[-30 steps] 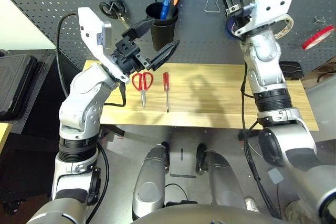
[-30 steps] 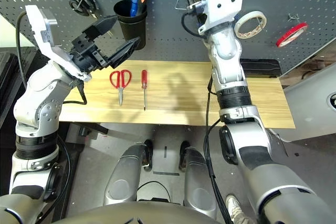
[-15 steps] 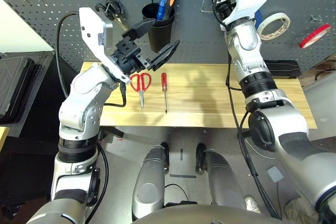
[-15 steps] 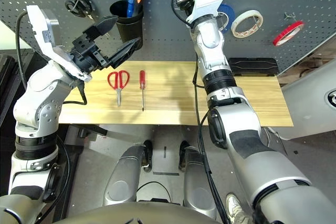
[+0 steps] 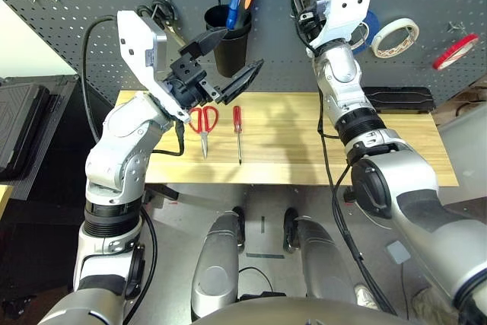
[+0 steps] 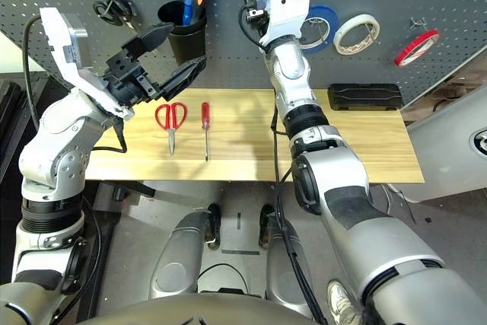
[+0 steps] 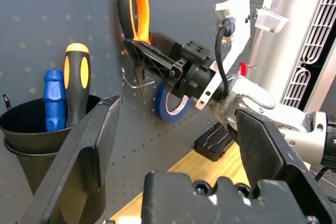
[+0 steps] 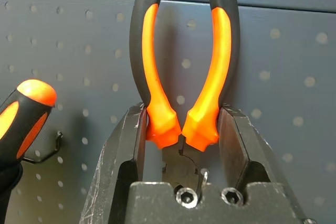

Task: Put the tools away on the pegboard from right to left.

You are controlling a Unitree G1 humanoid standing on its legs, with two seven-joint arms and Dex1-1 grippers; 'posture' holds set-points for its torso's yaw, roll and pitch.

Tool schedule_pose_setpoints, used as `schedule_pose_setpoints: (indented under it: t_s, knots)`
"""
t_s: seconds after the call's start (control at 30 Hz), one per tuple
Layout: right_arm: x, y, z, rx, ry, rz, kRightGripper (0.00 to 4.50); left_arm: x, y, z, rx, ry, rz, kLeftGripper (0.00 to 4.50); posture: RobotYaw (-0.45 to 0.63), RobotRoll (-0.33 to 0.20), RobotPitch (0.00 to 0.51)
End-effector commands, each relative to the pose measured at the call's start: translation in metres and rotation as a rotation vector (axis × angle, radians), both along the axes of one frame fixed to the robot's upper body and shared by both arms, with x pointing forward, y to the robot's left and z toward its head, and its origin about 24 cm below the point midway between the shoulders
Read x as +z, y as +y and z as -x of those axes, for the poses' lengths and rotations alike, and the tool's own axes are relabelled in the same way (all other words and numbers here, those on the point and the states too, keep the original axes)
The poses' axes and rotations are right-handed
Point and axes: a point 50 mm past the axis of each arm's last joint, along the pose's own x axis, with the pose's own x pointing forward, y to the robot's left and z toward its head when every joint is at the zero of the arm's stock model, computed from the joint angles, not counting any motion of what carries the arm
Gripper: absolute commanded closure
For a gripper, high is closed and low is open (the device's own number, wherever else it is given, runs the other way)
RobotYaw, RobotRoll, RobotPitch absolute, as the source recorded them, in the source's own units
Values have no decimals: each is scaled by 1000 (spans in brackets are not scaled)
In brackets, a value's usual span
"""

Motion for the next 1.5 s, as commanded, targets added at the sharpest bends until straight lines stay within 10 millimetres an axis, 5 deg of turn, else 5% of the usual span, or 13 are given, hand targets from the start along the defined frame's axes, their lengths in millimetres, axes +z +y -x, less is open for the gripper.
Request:
schedule_pose_setpoints:
  t_s: [0.03, 0.4, 0.63, 0.83, 1.03, 1.5]
  knots:
    - [-2, 3, 1, 2, -2, 21, 2413, -3, -2, 2, -5, 5, -20, 0, 245, 0, 218]
    - [-28, 1, 1, -9, 83, 64, 2413, -6, -3, 0, -2, 14, -28, 0, 244, 0, 216]
    - [-29, -7, 6, -24, 32, 69, 37, -6, -3, 0, 0, 14, -29, 0, 242, 0, 218]
    - [-33, -11, 19, 45, -48, 205, 37, -7, -2, 0, 7, 17, -30, 0, 242, 0, 219]
    - [-64, -36, 42, 105, -2, 342, 37, -16, 1, -2, 40, 61, -44, 0, 243, 0, 222]
    - [-145, -77, 98, 368, 532, 616, 37, -105, 5, -10, 273, 419, -234, 0, 215, 0, 240]
